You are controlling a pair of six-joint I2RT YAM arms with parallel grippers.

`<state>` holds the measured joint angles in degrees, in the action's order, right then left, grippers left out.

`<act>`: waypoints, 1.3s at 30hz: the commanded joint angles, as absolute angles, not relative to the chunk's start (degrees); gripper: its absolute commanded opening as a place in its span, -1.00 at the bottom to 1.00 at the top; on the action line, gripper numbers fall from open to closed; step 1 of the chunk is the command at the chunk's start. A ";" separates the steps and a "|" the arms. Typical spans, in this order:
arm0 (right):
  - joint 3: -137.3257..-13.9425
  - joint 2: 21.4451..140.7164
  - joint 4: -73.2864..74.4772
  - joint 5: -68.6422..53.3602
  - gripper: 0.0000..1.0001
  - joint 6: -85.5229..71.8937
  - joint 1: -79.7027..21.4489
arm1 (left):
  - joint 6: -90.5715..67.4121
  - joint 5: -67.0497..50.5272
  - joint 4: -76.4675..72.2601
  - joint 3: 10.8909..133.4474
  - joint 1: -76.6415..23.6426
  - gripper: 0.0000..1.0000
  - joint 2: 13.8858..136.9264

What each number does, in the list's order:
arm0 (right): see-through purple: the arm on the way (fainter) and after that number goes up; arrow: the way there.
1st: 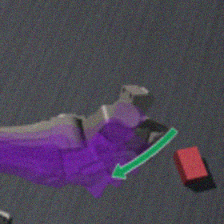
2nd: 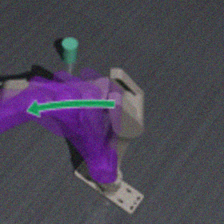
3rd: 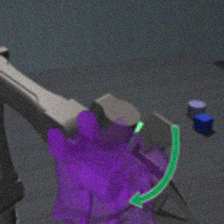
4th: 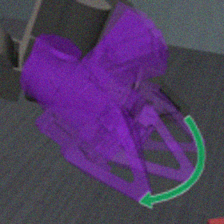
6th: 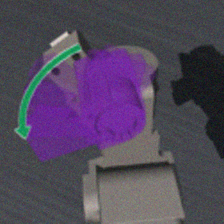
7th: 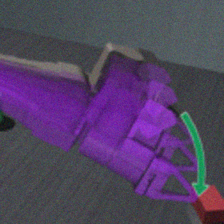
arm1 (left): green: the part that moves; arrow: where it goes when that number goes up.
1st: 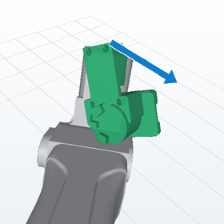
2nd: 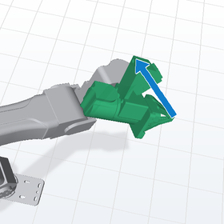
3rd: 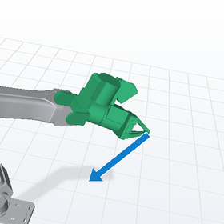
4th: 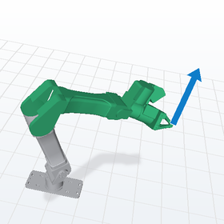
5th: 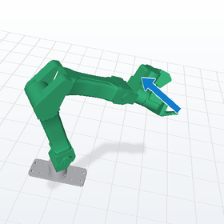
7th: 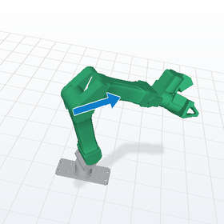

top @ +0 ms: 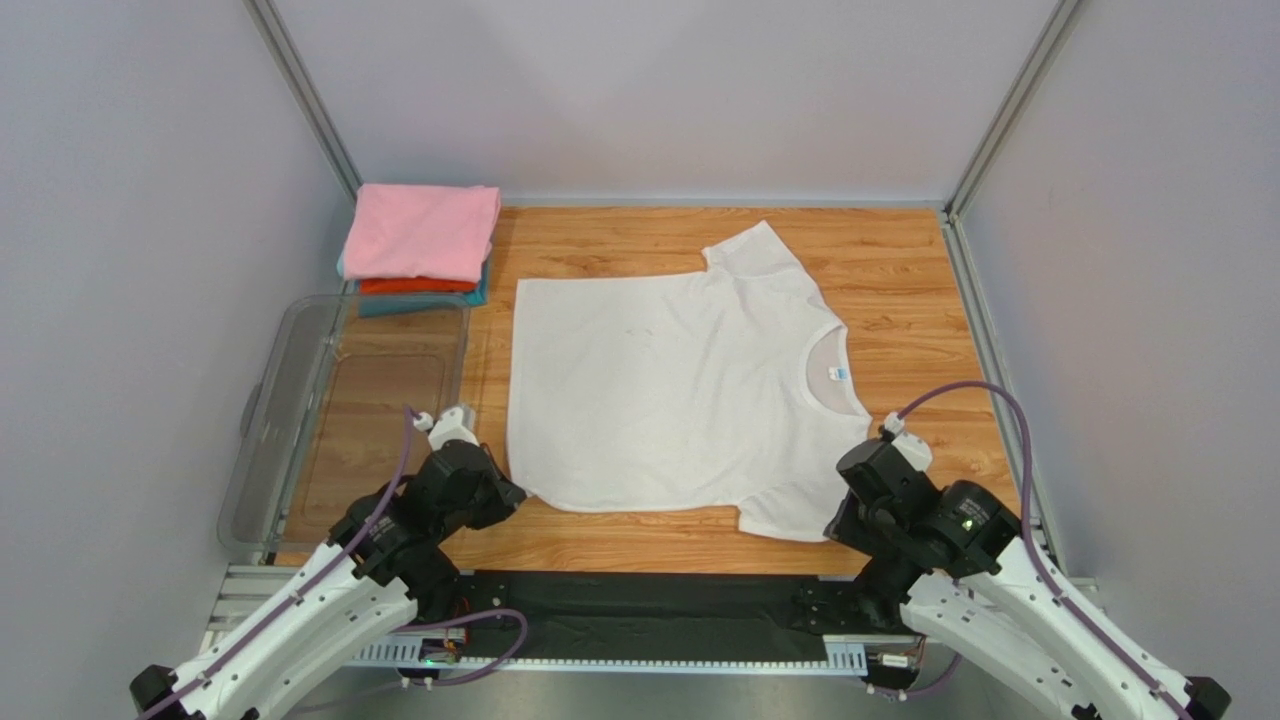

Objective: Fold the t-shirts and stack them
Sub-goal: Fold the tshirt

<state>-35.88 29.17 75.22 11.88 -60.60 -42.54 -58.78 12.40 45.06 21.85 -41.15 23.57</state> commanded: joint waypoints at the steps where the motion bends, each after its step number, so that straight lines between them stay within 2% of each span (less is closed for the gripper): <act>1: -38.41 28.48 77.43 12.57 -0.99 -61.00 -42.45 | -59.24 12.13 47.02 23.73 -40.87 -1.00 22.15; 9: -41.30 32.42 68.74 18.10 -1.00 -57.57 -42.45 | -59.85 14.58 44.74 25.13 -40.87 -1.00 26.45; 20: -50.61 47.27 57.40 27.86 -1.00 -49.40 -39.47 | -56.87 20.39 39.99 29.79 -38.94 -1.00 36.64; 29: -55.98 54.83 47.38 18.90 -1.00 -37.45 -24.80 | -53.53 19.24 35.33 31.90 -33.85 -1.00 42.27; 34: -59.59 61.51 42.98 12.22 -1.00 -34.19 -21.45 | -51.24 19.95 34.02 34.36 -31.38 -1.00 45.17; 39: -63.10 67.23 41.93 11.43 -1.00 -32.26 -19.43 | -48.70 17.32 31.12 36.73 -26.99 -1.00 50.27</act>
<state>-59.61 65.69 45.43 13.43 -35.40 -20.47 -51.88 18.22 34.44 34.15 -28.77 48.36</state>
